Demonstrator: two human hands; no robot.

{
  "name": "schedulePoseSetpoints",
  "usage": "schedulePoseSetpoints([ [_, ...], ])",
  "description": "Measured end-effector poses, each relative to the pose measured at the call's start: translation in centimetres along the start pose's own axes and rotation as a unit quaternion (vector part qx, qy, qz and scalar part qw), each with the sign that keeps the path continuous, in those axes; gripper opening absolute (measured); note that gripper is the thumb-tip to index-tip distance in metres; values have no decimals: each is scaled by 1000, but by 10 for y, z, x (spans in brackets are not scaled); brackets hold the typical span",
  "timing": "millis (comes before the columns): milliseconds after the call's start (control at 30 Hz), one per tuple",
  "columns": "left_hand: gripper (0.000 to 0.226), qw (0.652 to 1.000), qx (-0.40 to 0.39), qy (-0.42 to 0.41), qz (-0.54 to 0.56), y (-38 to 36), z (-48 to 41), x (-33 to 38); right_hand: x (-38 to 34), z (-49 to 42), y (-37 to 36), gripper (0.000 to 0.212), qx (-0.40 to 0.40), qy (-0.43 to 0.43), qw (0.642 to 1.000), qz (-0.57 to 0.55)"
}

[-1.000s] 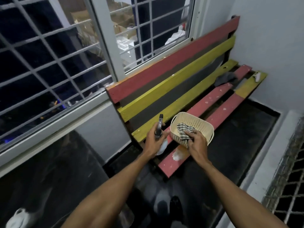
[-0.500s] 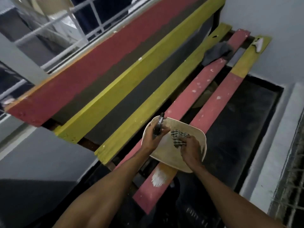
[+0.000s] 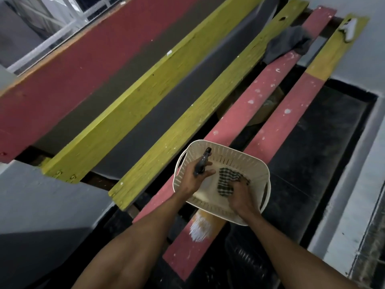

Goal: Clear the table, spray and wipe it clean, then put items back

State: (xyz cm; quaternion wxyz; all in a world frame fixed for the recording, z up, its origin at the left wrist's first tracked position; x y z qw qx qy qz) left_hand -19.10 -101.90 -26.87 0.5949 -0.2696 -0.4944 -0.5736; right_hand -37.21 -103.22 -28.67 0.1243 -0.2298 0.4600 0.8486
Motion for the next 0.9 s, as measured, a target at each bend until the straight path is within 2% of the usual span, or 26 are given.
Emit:
schedulePoseSetpoints([
  [200,68,999,-3,30,-41,2,2,1,-1,-1,-1,44,-4,-21,1000,-12],
  [400,62,996,-16,31,-83,16,15,2,-7,8,3,40,-14,-33,999,-24],
  [500,76,986,-37,33,-161,25,24,9,-13,15,10,40,-11,-22,999,-33],
  [667,97,969,-95,63,-221,35,29,27,-26,24,27,46,11,-14,999,-44],
  [800,109,966,-98,87,-225,45,47,40,-40,38,39,44,29,2,998,-61],
  [900,114,964,-95,59,-241,55,63,52,-51,56,44,45,55,2,997,-46],
])
Point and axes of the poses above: each hand's wrist, its own z-axis away from the middle knuckle, its own y-axis out of the back of the hand, x = y × z, the point moved 1 cm from there along -z, towards the middle knuckle
